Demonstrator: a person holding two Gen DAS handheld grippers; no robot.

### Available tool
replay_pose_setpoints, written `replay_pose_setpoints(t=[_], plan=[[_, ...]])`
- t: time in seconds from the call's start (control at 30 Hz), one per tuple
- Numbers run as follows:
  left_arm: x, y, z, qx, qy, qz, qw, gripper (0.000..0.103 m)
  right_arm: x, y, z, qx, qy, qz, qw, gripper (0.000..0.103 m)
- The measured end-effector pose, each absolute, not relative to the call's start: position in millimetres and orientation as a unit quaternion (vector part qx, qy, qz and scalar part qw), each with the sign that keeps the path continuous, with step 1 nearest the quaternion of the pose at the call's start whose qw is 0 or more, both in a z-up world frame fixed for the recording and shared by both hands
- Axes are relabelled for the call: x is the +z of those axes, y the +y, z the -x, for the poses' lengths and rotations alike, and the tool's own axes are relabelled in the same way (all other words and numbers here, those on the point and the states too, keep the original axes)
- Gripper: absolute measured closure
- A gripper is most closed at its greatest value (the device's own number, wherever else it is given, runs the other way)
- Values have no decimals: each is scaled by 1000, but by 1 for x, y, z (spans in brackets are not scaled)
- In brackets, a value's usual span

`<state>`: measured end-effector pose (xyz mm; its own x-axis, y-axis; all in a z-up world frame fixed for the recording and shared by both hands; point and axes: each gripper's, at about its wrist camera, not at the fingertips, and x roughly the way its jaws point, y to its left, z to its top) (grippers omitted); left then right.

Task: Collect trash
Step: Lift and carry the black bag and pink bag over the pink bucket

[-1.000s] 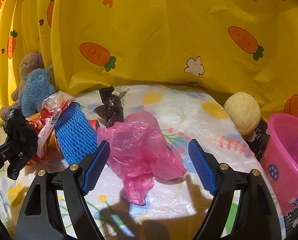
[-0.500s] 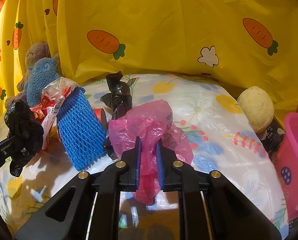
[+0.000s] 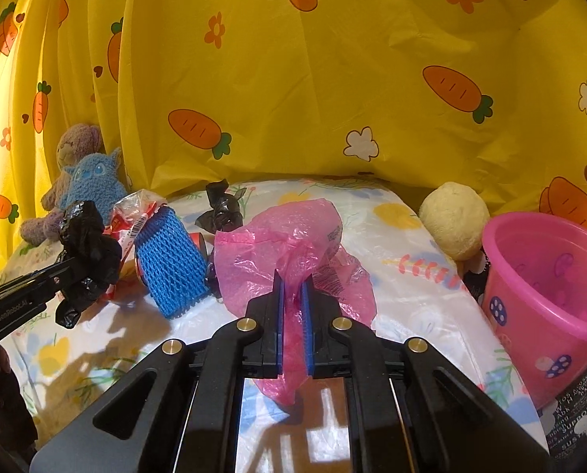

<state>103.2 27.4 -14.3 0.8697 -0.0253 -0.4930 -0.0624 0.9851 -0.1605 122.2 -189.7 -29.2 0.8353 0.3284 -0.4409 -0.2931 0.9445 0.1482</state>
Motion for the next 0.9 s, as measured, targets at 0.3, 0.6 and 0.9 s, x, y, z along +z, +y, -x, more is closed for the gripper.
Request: replay_pose_setpoints(t=[0.3,0.6,0.9], plan=[[-9,0,-97,-26,257,78,963,86,-20,-203,-98,155,225,-32,962,94],[-4,-33,-98,-57,260,61,962,86,-12,-216,-85,132,208,-22,969,94],[3,-68,-104,-96,261,48,959,86,-8,-239,-79,112,193,-30,974,94]])
